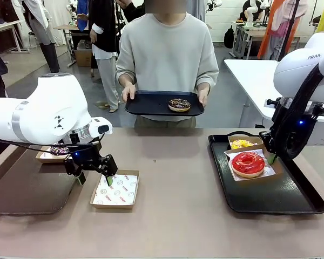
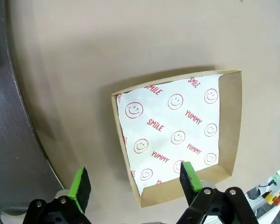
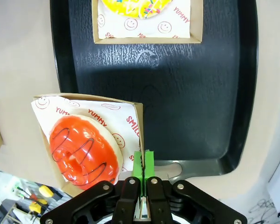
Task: Individually package the donuts and arrange them on the tray.
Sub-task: Place the picked Paper togo box on the Handle tray while simultaneously picking up another Paper togo box from the table with the other hand.
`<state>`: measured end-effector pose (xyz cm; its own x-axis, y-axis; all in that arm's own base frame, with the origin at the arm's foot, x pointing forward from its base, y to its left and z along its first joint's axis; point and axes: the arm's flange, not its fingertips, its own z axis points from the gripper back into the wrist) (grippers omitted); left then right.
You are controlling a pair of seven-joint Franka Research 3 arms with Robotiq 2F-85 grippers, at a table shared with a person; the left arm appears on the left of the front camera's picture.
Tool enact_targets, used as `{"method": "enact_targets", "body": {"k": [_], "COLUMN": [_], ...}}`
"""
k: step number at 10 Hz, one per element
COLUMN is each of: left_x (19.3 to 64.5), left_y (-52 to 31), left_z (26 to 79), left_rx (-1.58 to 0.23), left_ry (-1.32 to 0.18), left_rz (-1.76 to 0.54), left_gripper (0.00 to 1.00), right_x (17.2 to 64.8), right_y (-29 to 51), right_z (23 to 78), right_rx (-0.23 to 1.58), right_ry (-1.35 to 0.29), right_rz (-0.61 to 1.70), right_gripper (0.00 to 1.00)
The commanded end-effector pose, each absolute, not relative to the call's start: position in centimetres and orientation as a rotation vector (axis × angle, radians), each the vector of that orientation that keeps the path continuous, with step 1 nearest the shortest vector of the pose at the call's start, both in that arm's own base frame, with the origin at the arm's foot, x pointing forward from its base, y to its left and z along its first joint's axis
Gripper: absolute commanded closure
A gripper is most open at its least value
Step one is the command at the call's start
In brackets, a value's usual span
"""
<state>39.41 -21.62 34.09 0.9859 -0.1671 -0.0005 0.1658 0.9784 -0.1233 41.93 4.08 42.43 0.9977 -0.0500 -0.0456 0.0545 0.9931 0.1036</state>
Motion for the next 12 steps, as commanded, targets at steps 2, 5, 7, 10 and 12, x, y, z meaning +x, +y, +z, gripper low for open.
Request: {"method": "enact_targets", "body": {"k": [2, 5, 7, 10, 12], "left_x": [39.4, 39.4, 39.3, 38.9, 39.1], "left_y": [-21.6, -21.6, -21.9, -22.9, -23.9], "left_z": [34.0, 34.0, 34.8, 34.8, 34.6], "left_rx": [-0.121, -0.121, -0.100, -0.050, -0.035], "left_ry": [0.014, 0.014, 0.007, -0.017, -0.021], "left_rz": [-0.172, -0.172, -0.167, -0.133, -0.113], "left_gripper": [0.00, 0.00, 0.00, 0.00, 0.00], "right_x": [41.8, 41.8, 41.6, 39.8, 39.3], "right_y": [4.1, 4.1, 4.1, 2.8, 2.1], "right_z": [42.6, 42.6, 42.1, 40.4, 38.6], "right_rx": [0.105, 0.105, 0.109, 0.082, 0.082], "right_ry": [0.043, 0.043, 0.046, 0.038, 0.048], "right_rz": [-0.051, -0.051, -0.045, -0.091, -0.125], "right_gripper": [0.98, 0.98, 0.98, 0.98, 0.98]}}
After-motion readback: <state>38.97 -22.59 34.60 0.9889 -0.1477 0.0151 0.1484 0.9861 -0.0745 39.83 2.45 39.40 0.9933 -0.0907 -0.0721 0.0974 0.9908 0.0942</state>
